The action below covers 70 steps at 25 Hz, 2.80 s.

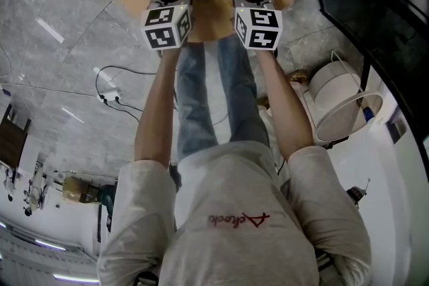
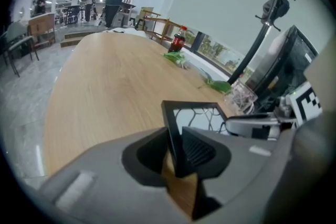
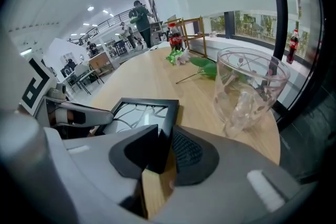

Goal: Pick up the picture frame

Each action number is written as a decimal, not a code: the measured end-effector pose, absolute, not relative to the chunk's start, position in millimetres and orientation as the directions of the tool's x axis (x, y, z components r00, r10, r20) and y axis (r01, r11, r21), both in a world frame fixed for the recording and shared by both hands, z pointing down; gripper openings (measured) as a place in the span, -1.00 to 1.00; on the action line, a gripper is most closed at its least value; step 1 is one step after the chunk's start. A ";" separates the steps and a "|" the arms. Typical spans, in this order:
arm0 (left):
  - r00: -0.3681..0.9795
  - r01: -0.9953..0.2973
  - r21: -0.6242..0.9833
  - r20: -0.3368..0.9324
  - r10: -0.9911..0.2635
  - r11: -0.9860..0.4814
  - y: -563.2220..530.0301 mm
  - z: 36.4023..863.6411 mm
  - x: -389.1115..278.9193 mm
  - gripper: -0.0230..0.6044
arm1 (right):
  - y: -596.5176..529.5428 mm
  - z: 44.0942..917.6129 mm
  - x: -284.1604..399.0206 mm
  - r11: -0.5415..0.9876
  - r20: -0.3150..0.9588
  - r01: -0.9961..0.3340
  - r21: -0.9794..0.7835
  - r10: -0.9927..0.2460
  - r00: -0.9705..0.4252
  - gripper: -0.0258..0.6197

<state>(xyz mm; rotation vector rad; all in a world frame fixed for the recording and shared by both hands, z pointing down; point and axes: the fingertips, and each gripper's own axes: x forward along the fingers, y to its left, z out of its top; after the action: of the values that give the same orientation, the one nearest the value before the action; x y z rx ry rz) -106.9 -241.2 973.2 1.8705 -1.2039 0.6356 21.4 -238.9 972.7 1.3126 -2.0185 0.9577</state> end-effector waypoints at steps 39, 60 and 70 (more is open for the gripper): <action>0.388 -0.918 0.347 0.676 -0.627 -0.194 -258.4 858.4 -132.8 -0.69 | -260.3 855.0 -1.8 0.260 0.687 -0.941 -0.217 -0.644 -0.336 -0.68; 0.362 -0.929 0.245 0.439 -0.823 -0.278 -304.1 576.8 -153.1 -0.69 | -307.6 577.9 -22.2 0.336 0.441 -0.933 -0.130 -0.823 -0.358 -0.69; 0.340 -0.938 0.173 0.307 -0.889 -0.300 -318.9 443.6 -152.6 -0.69 | -325.0 445.1 -21.5 0.363 0.288 -0.927 -0.099 -0.881 -0.376 -0.69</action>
<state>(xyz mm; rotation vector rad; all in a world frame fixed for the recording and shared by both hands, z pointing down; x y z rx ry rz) -152.6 -318.9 443.6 2.2902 -1.6245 0.2187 -21.5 -325.0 445.1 1.6348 -2.4342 0.3649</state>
